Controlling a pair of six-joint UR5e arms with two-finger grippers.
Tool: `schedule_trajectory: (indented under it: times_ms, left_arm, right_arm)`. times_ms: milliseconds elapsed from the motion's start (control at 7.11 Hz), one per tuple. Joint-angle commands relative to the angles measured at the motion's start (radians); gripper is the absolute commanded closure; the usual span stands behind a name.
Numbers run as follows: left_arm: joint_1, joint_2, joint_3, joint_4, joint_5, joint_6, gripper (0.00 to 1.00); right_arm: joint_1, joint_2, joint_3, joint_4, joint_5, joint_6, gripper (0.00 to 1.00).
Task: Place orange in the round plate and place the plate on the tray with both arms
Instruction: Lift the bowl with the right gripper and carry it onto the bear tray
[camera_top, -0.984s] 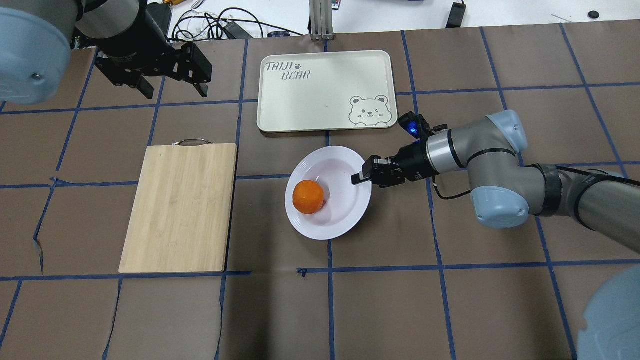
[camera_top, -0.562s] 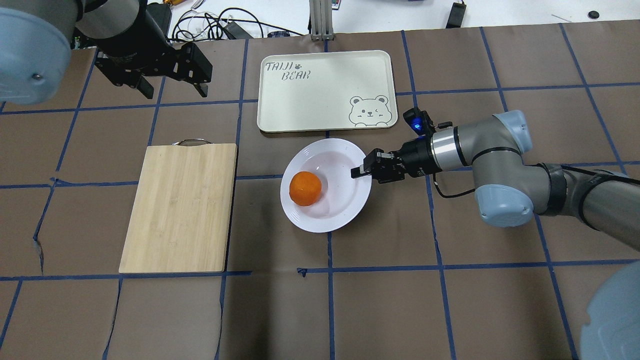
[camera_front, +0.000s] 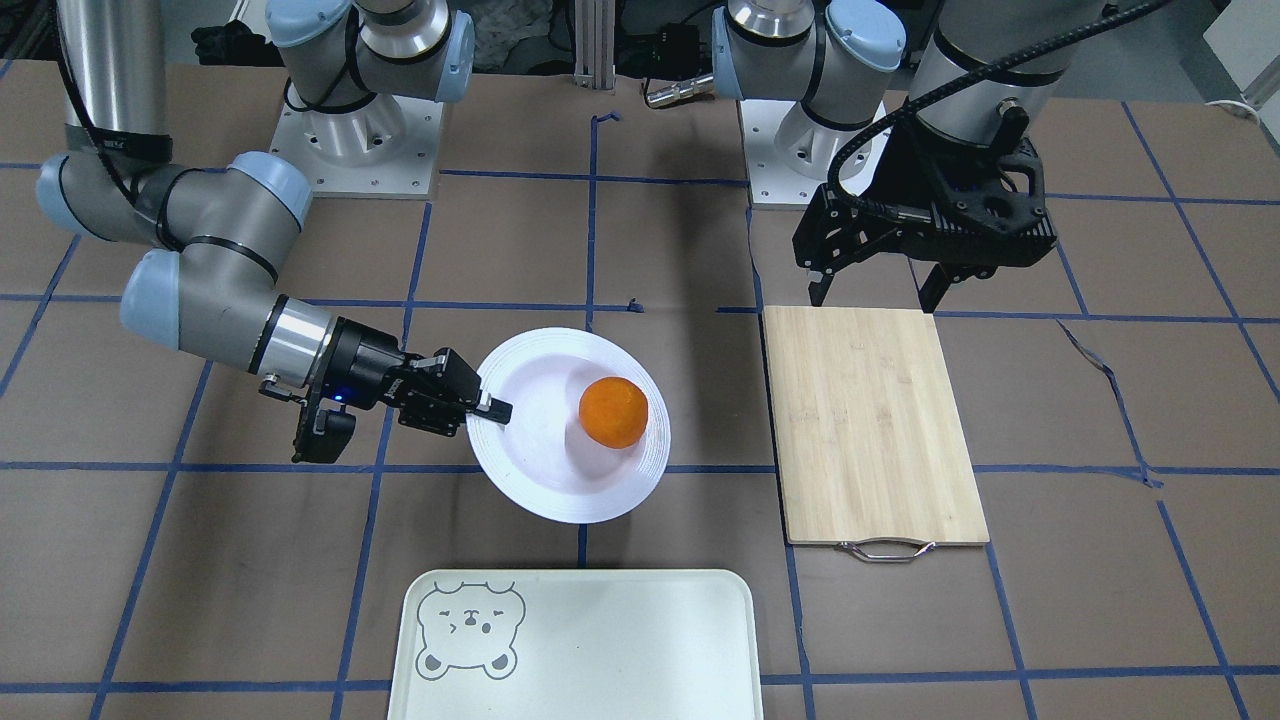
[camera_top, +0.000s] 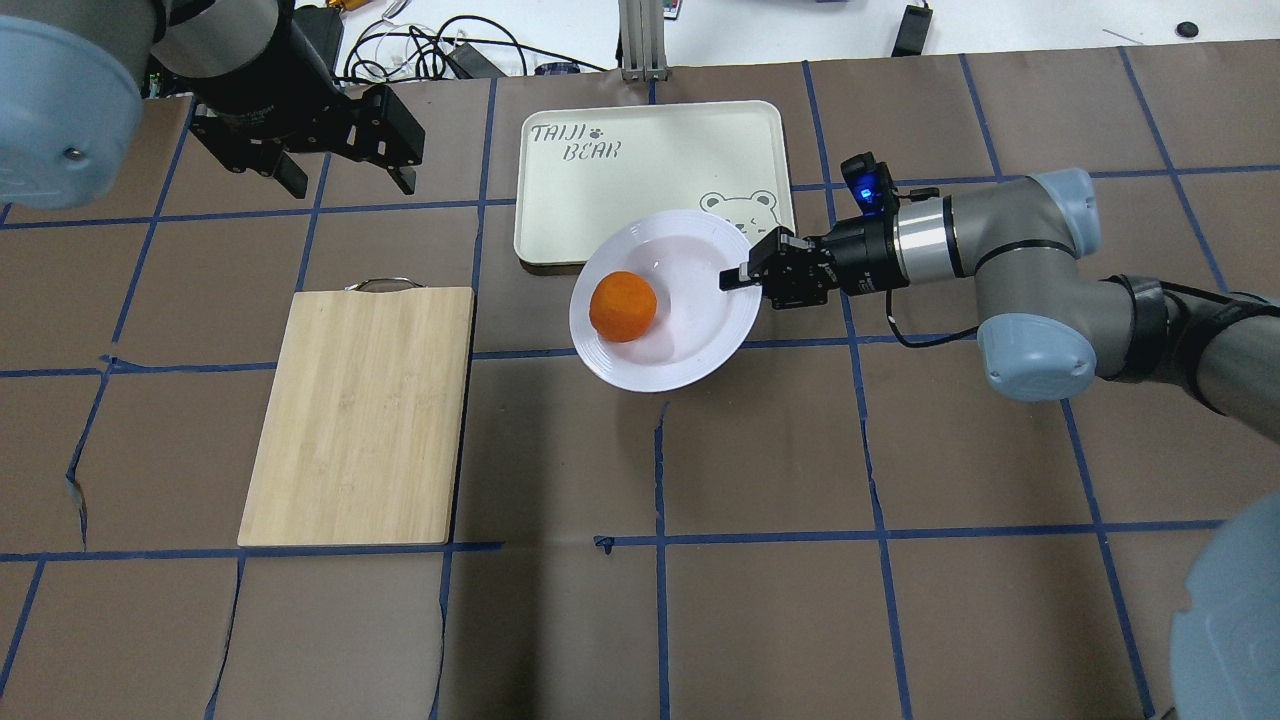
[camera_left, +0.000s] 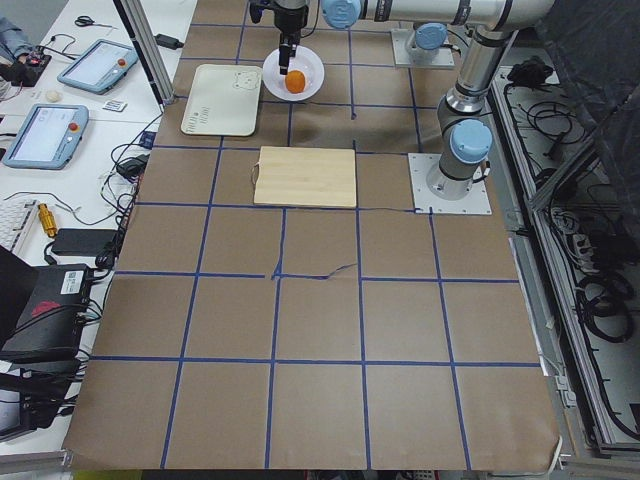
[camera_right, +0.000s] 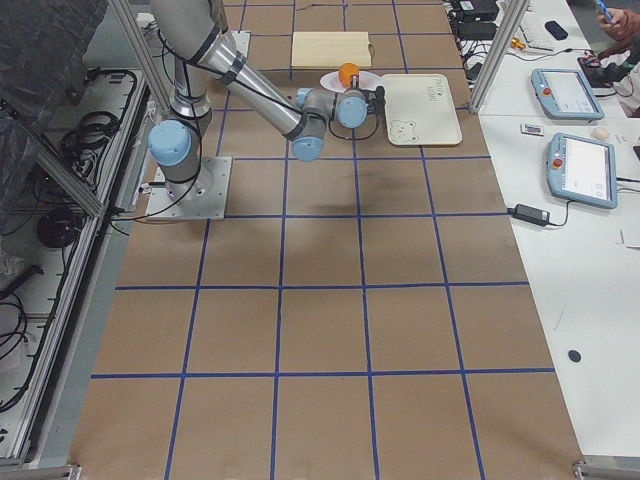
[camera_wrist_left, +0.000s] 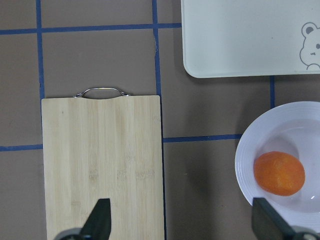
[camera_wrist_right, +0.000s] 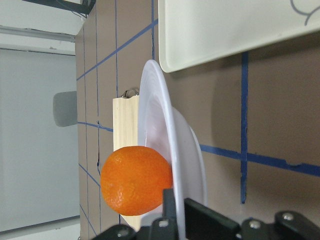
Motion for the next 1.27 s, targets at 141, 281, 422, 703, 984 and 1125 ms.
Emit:
schedule_trajectory:
  times_ms: [141,281,422,703,984,1125]
  left_arm:
    - [0.0,0.0,0.0,0.0,0.0,0.0,0.0]
    - [0.0,0.0,0.0,0.0,0.0,0.0,0.0]
    - [0.0,0.0,0.0,0.0,0.0,0.0,0.0]
    - [0.0,0.0,0.0,0.0,0.0,0.0,0.0]
    - [0.0,0.0,0.002,0.0,0.0,0.0,0.0]
    - [0.0,0.0,0.002,0.0,0.0,0.0,0.0]
  right_arm:
    - [-0.005,0.179,-0.235,0.003,0.036,0.075,1.0]
    - [-0.006,0.242,-0.297,0.003,0.063,0.078,1.0]
    - [-0.005,0.274,-0.331,0.002,0.09,0.078,1.0]
    - [-0.005,0.345,-0.377,0.0,0.125,0.073,1.0]
    - [-0.005,0.406,-0.438,-0.002,0.134,0.069,1.0]
    - [-0.005,0.437,-0.47,-0.008,0.136,0.064,1.0]
